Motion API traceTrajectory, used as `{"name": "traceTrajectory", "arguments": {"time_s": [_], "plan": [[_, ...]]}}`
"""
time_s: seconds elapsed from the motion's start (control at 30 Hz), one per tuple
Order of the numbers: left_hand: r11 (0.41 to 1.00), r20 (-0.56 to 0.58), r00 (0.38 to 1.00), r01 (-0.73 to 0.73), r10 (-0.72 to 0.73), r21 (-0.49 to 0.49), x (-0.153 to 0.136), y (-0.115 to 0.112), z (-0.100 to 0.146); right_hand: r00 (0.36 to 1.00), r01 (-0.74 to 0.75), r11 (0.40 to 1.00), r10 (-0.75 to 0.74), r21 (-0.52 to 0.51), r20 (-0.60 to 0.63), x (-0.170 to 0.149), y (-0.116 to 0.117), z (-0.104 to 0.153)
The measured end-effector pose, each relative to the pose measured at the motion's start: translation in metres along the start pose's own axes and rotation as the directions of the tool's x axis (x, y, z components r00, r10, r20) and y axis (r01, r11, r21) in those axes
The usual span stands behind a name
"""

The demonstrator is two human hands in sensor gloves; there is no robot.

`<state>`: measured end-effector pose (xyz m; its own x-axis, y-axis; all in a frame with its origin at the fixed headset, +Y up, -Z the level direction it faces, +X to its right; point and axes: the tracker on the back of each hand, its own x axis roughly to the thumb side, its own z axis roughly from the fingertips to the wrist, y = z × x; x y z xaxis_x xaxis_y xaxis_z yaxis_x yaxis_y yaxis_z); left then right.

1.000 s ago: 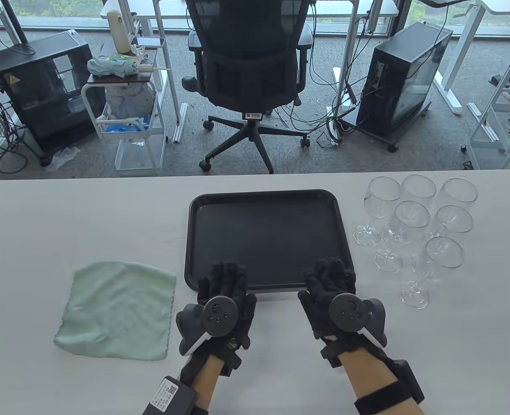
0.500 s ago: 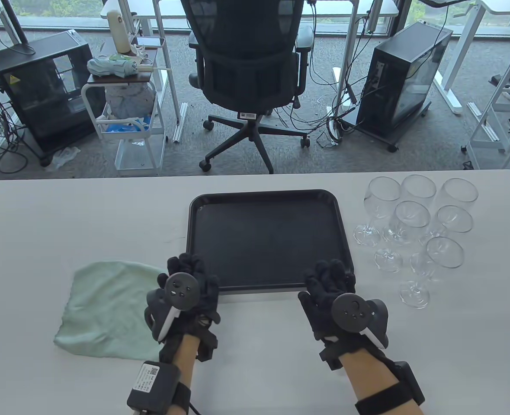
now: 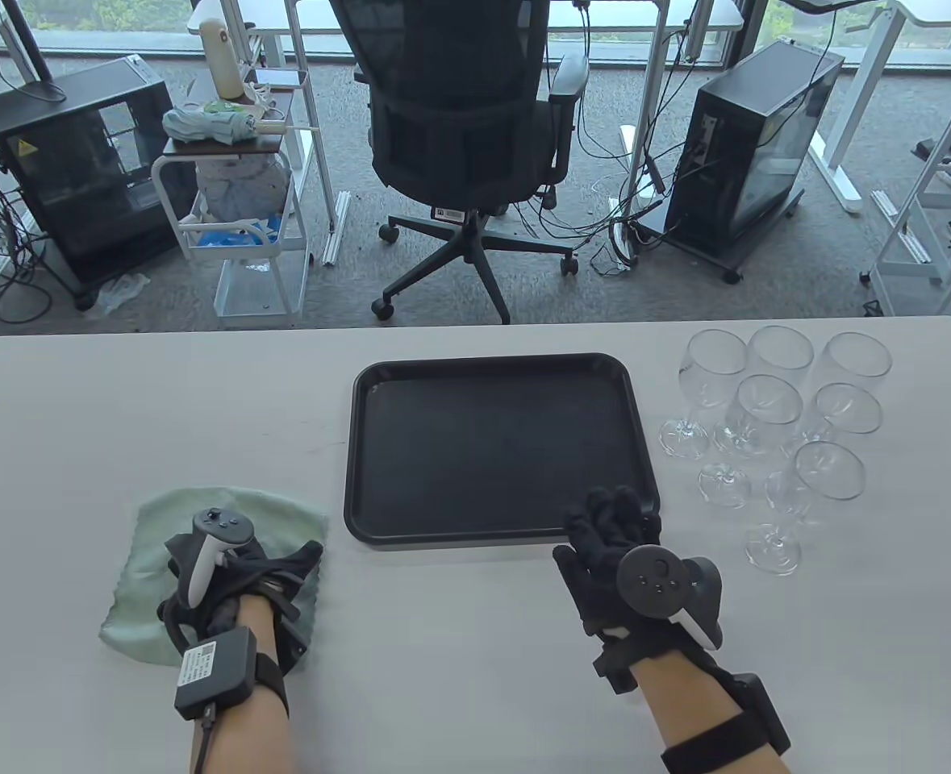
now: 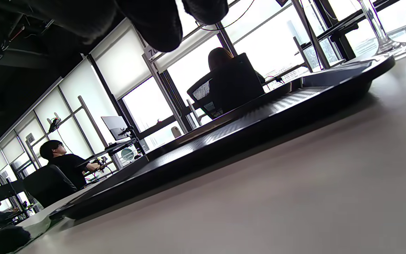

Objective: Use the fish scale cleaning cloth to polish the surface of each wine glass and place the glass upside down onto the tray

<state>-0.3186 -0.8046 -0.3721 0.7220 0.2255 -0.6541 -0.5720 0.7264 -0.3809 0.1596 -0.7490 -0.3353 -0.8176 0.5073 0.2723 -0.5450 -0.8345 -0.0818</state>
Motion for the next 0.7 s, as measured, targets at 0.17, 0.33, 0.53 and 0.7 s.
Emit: {"name": "traceTrajectory", "arguments": {"time_s": [0.17,0.33,0.53,0.7], "plan": [[0.983,0.019,0.988,-0.152,0.151,0.106,0.004,0.004,0.010,1.000,0.022,1.000,-0.022,-0.003,0.003,-0.002,-0.001,0.002],[0.825,0.288,0.794,-0.564,0.535,0.022,-0.007,0.008,0.031,0.999,0.048,0.999,-0.048,-0.020,-0.006,-0.006,-0.006,0.005],[0.173,0.415,-0.147,-0.749,0.898,-0.639,0.022,0.003,0.076,0.985,0.088,0.995,-0.094,-0.047,-0.143,-0.021,-0.020,0.002],[0.172,0.412,-0.306,-0.584,0.859,-0.793,0.057,-0.005,0.103,0.949,0.045,0.999,-0.049,-0.020,-0.312,-0.035,-0.045,0.003]]}}
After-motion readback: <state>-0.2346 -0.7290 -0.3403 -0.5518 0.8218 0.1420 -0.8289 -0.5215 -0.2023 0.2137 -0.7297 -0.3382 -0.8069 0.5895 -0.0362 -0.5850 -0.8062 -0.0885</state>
